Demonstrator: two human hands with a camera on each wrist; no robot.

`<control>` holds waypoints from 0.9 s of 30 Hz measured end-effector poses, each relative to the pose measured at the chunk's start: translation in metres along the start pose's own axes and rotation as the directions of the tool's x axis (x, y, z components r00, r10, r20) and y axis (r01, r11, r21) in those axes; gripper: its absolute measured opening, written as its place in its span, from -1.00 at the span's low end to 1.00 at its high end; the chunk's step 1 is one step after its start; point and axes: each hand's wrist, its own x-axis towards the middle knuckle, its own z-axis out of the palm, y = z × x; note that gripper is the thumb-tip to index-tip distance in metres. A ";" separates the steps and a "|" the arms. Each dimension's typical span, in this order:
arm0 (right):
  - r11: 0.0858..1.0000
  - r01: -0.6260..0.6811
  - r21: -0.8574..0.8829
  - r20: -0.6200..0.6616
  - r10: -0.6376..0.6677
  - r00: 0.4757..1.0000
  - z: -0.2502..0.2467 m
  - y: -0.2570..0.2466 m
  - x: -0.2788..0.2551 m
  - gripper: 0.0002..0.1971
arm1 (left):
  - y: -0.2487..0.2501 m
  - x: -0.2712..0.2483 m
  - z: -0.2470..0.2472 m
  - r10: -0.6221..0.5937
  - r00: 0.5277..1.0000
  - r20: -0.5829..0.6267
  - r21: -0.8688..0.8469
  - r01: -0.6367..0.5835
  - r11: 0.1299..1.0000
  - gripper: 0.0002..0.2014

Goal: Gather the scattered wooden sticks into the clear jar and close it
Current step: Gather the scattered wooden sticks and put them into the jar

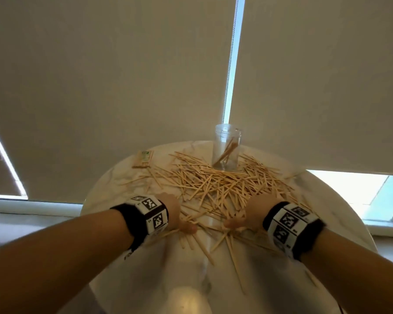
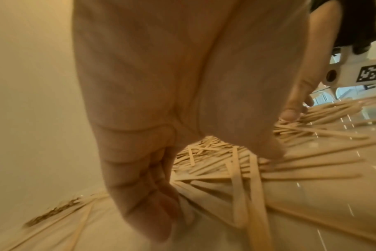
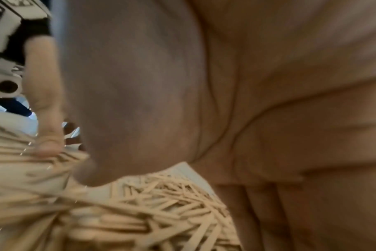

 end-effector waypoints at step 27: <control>0.997 0.051 -0.060 -0.131 -0.058 0.990 0.001 -0.027 0.012 -0.74 | 0.039 0.018 -0.011 -0.075 0.994 -0.075 -0.277 0.051 0.959 -0.67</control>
